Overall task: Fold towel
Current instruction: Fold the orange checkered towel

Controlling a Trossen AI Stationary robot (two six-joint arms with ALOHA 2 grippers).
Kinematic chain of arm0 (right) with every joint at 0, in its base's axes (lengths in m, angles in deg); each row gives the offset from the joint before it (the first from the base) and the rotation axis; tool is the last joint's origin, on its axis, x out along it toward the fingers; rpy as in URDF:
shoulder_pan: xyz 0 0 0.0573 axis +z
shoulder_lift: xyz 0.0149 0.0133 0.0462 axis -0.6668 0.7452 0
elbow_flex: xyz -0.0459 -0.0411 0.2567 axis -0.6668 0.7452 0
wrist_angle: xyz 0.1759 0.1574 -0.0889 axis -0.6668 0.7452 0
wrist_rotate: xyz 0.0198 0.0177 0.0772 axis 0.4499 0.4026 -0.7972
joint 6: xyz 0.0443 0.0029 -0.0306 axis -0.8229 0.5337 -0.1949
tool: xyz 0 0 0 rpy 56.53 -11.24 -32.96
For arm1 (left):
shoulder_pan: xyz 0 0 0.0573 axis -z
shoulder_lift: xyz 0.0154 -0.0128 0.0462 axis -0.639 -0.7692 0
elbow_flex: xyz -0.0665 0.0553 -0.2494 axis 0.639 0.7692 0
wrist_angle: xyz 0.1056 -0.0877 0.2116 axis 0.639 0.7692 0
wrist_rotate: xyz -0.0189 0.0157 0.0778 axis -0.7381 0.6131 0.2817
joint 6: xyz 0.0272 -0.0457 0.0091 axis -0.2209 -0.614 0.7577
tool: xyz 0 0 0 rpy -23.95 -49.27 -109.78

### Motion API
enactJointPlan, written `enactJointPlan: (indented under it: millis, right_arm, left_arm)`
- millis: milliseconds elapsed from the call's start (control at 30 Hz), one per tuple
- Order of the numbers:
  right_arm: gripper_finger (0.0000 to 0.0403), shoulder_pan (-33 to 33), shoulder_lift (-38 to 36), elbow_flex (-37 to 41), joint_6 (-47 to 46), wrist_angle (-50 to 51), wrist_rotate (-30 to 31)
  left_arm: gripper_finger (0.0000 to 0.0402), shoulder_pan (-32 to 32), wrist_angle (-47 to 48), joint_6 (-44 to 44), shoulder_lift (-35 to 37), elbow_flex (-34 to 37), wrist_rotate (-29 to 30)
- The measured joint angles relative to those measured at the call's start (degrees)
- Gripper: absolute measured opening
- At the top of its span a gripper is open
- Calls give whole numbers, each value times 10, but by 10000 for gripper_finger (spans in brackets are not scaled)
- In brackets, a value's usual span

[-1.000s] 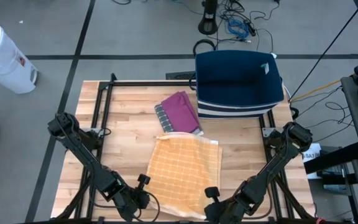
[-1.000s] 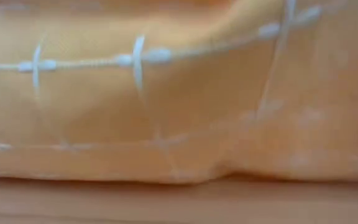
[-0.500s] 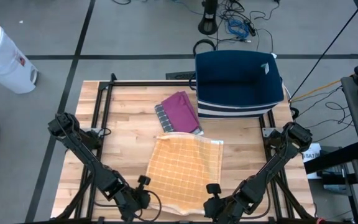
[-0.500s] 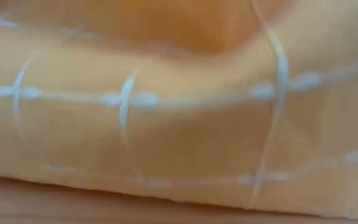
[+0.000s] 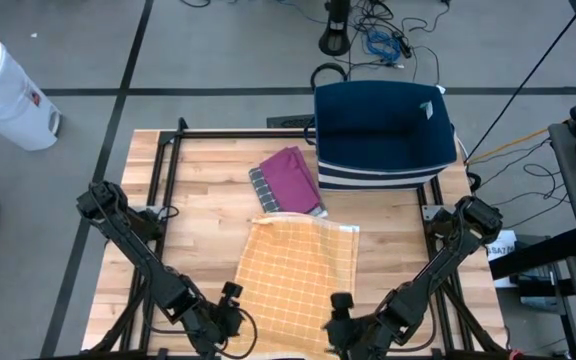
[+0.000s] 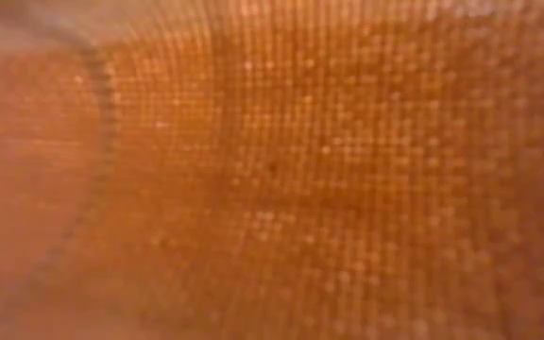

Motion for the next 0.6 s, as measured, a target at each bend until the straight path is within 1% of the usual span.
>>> enactJointPlan:
  millis: [67,100,133,167,233,367,500,533,600]
  right_arm:
    - [219,-8,0,0,16,15,56]
    - [217,-16,0,0,25,24,78]
    - [214,-26,0,0,36,31,87]
    - [211,-37,0,0,49,34,90]
    - [206,-62,0,0,78,34,86]
    - [202,-112,0,0,145,41,80]
    - [201,-165,0,0,208,50,80]
    - [201,-180,0,0,222,48,77]
    - [201,-214,0,0,254,41,50]
  left_arm:
    - [184,-2,32,16,0,0,39]
    - [185,-6,44,19,0,4,66]
    - [185,-13,43,18,0,14,90]
    - [185,-21,36,15,0,27,108]
    - [185,-37,10,15,0,58,124]
    - [186,-77,-61,17,0,117,127]
    - [186,-116,-85,21,0,150,154]
    - [186,-124,-89,21,0,157,154]
    - [186,-138,-101,24,0,175,153]
